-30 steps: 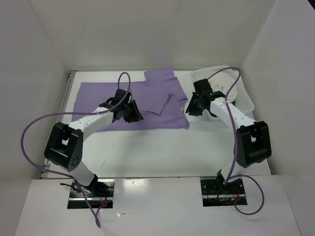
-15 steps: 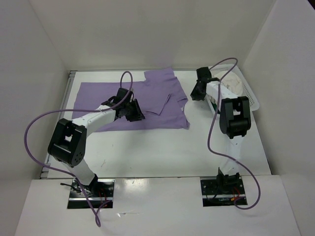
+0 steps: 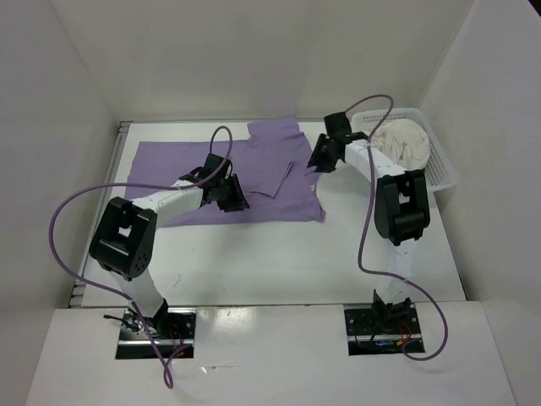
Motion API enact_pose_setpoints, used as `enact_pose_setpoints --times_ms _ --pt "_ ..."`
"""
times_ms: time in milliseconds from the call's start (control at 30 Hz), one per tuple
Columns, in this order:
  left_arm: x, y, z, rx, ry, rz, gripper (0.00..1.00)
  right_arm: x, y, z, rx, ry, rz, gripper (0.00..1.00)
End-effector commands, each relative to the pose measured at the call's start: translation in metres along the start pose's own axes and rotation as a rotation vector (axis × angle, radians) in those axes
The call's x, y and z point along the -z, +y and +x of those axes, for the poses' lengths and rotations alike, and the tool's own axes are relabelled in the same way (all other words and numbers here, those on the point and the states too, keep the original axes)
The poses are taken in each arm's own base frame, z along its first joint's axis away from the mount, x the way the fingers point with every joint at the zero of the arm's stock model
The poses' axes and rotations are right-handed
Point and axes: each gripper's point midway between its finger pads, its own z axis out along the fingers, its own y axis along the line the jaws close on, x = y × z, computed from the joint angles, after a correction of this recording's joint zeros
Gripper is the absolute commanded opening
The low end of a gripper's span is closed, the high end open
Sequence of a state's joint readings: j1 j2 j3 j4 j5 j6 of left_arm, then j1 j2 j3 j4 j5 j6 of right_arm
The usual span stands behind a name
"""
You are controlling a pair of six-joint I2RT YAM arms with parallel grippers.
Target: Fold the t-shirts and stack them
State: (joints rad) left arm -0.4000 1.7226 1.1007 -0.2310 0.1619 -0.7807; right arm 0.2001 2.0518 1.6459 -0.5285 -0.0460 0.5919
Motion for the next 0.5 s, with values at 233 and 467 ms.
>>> enact_pose_setpoints --times_ms 233,467 --pt "-0.033 -0.003 -0.019 -0.053 -0.029 0.002 0.33 0.006 0.106 0.114 0.091 0.259 -0.346 0.12" --pt "-0.043 0.006 -0.010 -0.030 -0.009 -0.017 0.33 -0.010 0.100 0.129 0.080 0.290 -0.325 0.36"
